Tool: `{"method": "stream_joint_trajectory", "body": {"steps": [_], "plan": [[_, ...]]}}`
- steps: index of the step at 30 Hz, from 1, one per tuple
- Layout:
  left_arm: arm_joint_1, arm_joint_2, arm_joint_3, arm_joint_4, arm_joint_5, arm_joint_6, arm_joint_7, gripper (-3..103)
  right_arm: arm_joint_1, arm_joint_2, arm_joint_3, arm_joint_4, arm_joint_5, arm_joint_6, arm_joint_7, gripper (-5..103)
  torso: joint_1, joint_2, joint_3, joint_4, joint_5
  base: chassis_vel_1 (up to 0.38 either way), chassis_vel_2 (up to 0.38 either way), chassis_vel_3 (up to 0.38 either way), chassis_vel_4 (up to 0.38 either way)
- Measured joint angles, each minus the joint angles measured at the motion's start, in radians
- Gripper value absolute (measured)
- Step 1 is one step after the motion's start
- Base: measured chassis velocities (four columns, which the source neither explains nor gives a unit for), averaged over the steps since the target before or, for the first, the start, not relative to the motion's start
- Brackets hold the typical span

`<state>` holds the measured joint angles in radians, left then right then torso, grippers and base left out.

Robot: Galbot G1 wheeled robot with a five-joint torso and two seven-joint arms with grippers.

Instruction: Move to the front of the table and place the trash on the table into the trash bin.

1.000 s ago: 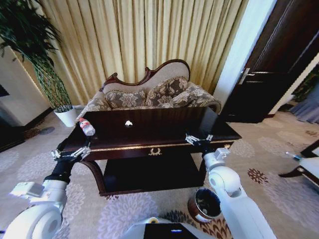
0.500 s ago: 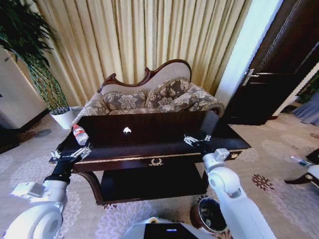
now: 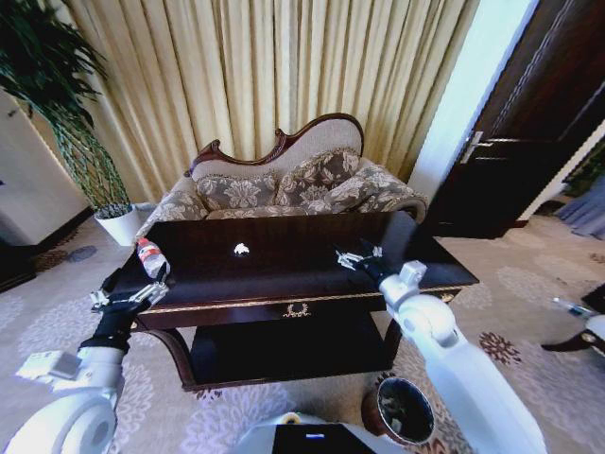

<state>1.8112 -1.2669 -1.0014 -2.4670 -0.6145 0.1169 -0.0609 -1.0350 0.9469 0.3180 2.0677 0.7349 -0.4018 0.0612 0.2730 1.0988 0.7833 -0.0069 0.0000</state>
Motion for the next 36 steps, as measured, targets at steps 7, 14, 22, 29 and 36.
{"method": "stream_joint_trajectory", "body": {"steps": [7,14,22,29,36], "plan": [[-0.002,-0.017,-0.006,0.001,0.001,-0.005,0.001,100,0.256,-0.04,-0.218,-0.065,0.076,-0.043,0.028,100,0.0,0.0,0.0,0.0,-0.0001,0.0,0.0,0.0,0.0],[0.002,-0.03,-0.026,0.002,-0.003,-0.008,0.002,100,0.481,0.023,-0.455,-0.166,0.114,-0.086,0.071,100,0.0,0.0,0.0,0.0,-0.0001,0.0,0.0,0.0,0.0],[0.003,-0.034,-0.078,0.002,-0.04,-0.009,0.001,100,0.688,0.125,-0.636,-0.28,0.163,-0.175,0.138,100,0.0,0.0,0.0,0.0001,-0.0003,0.0,0.0,0.0,0.0],[0.008,-0.037,-0.102,0.007,-0.052,-0.008,0.0,100,0.802,0.241,-0.704,-0.345,0.336,-0.329,0.36,100,0.0,0.0,0.0,-0.0003,-0.0002,0.0,0.0,0.0,0.0],[0.024,-0.049,-0.133,0.01,-0.057,-0.016,0.001,100,0.823,0.365,-0.743,-0.398,0.427,-0.337,0.474,100,0.0,0.0,0.0,0.0001,-0.0003,0.0,0.0,0.0,0.0]]}}
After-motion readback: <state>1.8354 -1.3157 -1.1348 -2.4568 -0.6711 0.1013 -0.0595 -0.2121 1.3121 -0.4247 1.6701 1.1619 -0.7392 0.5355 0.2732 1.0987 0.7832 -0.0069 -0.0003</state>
